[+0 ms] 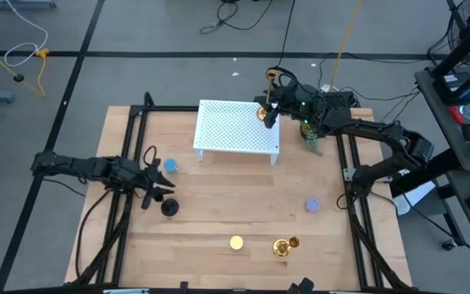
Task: Pick & Place candle stick holders
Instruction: Put the top gold candle holder on the shelf
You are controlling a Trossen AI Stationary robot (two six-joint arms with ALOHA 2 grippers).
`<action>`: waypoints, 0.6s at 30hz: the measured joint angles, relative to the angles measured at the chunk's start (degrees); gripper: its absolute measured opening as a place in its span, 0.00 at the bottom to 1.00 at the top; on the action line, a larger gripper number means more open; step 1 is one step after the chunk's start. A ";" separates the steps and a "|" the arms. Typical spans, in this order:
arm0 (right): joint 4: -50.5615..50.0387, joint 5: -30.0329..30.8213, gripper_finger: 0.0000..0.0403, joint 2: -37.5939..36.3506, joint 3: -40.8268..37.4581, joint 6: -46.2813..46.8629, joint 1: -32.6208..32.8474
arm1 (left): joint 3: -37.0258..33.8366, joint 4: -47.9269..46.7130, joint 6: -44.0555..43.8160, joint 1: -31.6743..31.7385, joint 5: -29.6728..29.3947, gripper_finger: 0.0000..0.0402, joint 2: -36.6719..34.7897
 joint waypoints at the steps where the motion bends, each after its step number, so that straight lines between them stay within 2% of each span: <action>1: -0.01 0.00 0.50 0.00 0.00 -0.01 0.00 | 0.00 0.00 -0.57 -0.16 -0.30 0.26 0.72; 7: -1.18 -0.09 0.52 0.00 0.00 0.01 0.00 | 0.04 -0.18 -5.11 -0.40 -4.40 0.26 4.77; 18: -1.66 -0.17 0.54 0.00 0.00 -0.06 0.00 | 0.17 -1.00 -16.41 -1.33 -1.24 0.26 13.69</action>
